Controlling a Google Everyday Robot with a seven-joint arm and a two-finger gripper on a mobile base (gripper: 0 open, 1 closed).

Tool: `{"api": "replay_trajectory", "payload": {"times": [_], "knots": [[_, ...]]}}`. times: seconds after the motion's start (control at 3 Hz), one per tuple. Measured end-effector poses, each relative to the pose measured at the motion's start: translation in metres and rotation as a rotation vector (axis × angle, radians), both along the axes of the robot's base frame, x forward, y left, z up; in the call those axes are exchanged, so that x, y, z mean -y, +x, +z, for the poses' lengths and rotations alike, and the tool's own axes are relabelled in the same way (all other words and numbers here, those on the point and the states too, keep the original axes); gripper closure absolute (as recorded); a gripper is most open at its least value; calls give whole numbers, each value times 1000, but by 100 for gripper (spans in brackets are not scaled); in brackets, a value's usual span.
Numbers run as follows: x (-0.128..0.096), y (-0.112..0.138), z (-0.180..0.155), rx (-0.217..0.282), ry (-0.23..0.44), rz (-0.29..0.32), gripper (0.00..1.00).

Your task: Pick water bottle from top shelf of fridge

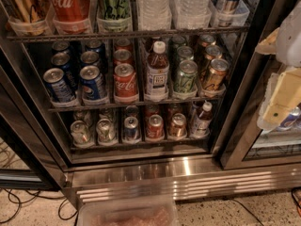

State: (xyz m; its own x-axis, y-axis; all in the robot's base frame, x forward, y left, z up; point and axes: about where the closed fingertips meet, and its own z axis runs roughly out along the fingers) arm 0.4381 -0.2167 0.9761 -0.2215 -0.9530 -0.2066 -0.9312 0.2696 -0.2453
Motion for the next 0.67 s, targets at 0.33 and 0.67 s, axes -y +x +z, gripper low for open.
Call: {"api": "replay_trajectory", "payload": {"times": [0.33, 0.67], "knots": [[0, 0, 0, 0, 0, 0, 0], [-2, 0, -1, 29, 17, -20, 0]]}}
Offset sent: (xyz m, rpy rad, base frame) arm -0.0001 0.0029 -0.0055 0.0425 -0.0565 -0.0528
